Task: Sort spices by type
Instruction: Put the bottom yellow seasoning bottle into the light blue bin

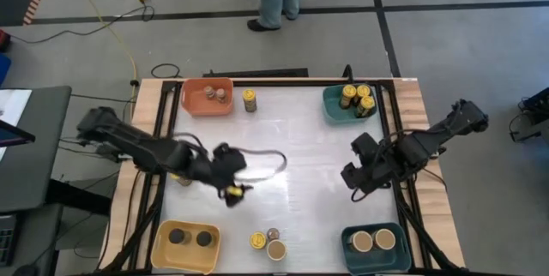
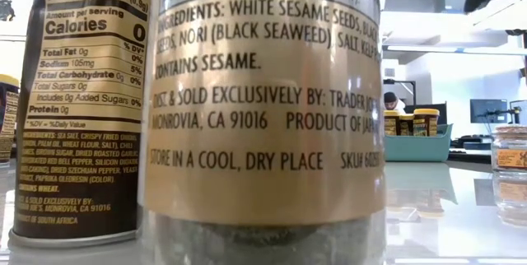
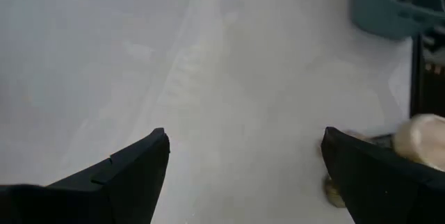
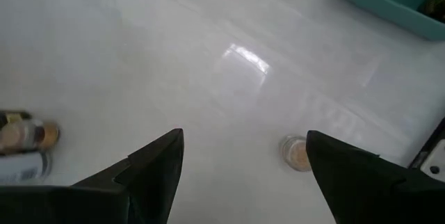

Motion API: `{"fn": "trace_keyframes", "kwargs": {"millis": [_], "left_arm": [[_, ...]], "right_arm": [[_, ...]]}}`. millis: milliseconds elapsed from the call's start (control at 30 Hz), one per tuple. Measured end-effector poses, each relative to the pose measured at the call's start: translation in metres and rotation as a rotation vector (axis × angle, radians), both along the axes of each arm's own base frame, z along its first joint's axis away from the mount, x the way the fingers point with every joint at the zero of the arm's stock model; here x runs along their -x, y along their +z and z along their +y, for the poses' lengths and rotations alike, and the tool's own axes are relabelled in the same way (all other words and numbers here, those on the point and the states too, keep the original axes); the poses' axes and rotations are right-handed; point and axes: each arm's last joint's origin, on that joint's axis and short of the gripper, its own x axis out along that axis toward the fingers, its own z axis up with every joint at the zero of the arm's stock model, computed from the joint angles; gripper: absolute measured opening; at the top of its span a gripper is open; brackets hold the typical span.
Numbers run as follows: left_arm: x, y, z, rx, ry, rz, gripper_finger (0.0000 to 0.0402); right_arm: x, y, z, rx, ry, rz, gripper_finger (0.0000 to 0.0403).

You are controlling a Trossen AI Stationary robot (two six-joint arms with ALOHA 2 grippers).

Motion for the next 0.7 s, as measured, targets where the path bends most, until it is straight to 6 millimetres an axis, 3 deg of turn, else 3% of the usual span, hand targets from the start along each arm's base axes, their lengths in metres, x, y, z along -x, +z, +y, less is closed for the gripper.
{"fn": "trace_keyframes", "kwargs": {"millis": [200,400,533,700], "left_arm": [[-0.038,0.003,-0.053,-0.023,-0.105,0.083,0.0361],[-0.056,-0.011,-0.101,-0.088,-0.24,0.194,0.0361],[-0.063,-0.029,-0.124,-0.084,-0.303,0.271,0.0361],[-0.07,-0.048,-0.138,-0.054,-0.351,0.333,0.0361]], "right_arm": [[0.003,-0.005,0.017,0.017,0.081,0.023,0.0329],[0.002,-0.012,0.03,0.037,0.133,0.051,0.0329],[0.002,-0.016,0.038,0.049,0.16,0.068,0.0329],[0.001,-0.02,0.042,0.061,0.169,0.083,0.0329]]}}
